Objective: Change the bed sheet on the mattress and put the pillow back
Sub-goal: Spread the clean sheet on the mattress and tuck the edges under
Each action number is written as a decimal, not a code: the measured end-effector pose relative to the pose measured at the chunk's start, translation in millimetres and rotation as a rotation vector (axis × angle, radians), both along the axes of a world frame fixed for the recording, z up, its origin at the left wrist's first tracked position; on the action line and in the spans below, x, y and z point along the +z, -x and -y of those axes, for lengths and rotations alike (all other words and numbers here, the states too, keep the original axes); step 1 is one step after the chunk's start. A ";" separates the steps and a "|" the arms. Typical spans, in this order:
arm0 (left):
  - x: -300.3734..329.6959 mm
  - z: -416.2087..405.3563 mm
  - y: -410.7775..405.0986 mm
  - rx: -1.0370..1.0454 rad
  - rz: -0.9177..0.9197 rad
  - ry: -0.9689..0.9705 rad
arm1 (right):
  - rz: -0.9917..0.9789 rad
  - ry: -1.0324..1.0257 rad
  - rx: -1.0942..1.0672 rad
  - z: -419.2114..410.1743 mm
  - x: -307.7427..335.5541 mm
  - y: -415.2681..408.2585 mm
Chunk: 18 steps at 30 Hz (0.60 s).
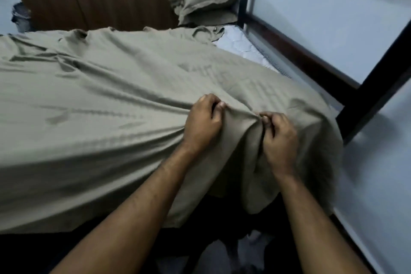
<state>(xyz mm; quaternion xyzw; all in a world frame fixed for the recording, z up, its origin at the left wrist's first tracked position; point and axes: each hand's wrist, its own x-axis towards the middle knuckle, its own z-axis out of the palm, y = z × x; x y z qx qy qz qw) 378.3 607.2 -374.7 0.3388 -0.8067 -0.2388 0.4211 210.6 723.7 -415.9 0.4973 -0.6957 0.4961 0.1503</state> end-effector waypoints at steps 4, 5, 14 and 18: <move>2.0 10.9 14.2 -0.200 0.132 -0.071 | -0.060 -0.152 -0.189 1.3 -3.0 31.5; -5.1 9.7 19.7 -0.244 0.202 -0.099 | -0.024 -0.177 -0.222 0.1 -3.7 36.6; -31.4 31.7 59.4 -0.286 0.231 -0.031 | 0.030 -0.321 -0.297 -37.0 0.7 52.9; -37.9 39.2 65.5 -0.328 0.136 -0.043 | 0.179 -0.179 -0.244 -26.7 -10.6 63.5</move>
